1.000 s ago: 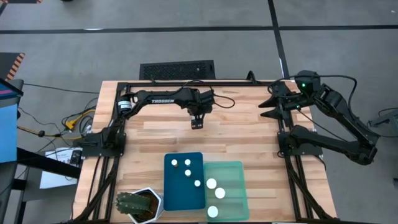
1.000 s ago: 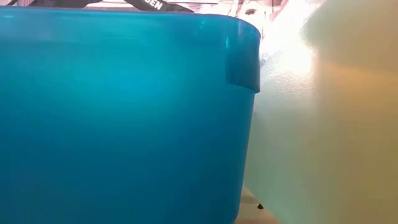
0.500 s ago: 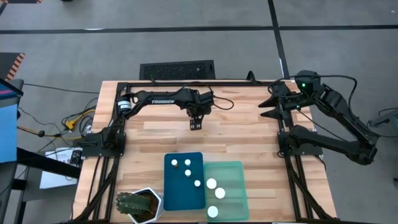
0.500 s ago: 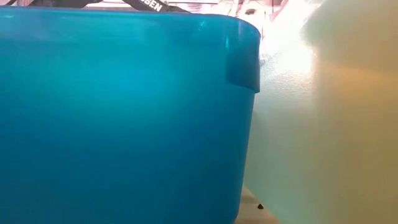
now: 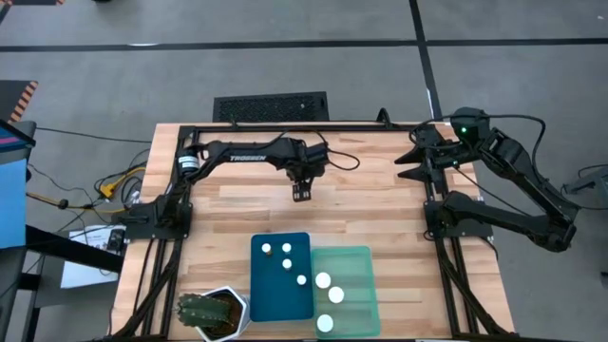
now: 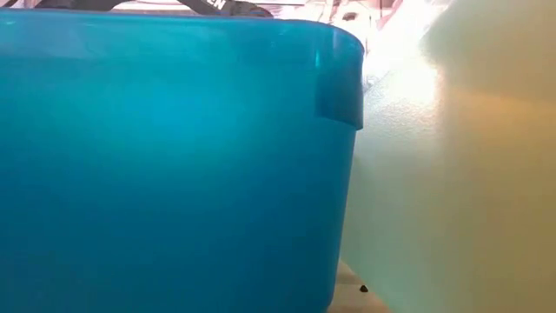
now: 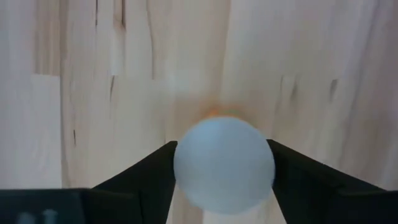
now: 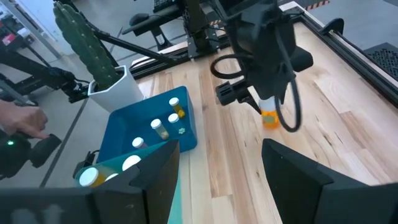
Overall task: Pick and place medicine bottles into bin by pill shape (circle, oval)
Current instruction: Put the large orange pill bottle into the green bin
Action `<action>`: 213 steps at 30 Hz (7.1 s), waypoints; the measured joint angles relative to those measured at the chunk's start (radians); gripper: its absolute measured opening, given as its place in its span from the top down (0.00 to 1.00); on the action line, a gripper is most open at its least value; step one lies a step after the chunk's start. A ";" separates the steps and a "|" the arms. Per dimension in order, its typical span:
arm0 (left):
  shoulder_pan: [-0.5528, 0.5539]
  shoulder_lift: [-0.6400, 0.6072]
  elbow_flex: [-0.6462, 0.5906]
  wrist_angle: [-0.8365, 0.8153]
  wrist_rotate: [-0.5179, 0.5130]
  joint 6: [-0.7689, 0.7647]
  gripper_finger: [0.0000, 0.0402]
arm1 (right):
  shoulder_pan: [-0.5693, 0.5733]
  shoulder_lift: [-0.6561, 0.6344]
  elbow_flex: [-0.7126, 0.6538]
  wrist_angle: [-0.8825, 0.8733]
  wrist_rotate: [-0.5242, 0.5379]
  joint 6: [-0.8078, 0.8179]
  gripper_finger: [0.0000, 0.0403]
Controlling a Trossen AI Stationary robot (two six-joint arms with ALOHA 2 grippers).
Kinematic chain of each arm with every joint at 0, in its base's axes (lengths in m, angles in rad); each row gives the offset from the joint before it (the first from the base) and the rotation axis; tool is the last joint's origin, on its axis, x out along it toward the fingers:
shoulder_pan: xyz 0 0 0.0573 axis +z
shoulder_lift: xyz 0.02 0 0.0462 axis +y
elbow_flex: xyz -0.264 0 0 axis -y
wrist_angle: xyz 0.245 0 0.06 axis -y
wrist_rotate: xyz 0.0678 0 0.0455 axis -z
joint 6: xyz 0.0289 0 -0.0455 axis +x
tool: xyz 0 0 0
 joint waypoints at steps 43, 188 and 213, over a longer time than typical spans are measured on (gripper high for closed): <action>-0.087 -0.360 0.099 0.109 0.080 -0.340 0.33 | 0.264 0.428 -0.072 0.231 0.593 0.530 0.41; -0.268 -0.483 -0.011 0.479 0.137 -0.263 0.52 | 0.937 0.561 0.293 0.357 0.928 0.340 0.51; -0.296 -0.477 -0.011 0.377 0.047 -0.283 0.51 | 0.974 0.384 0.293 -0.074 0.857 0.485 0.22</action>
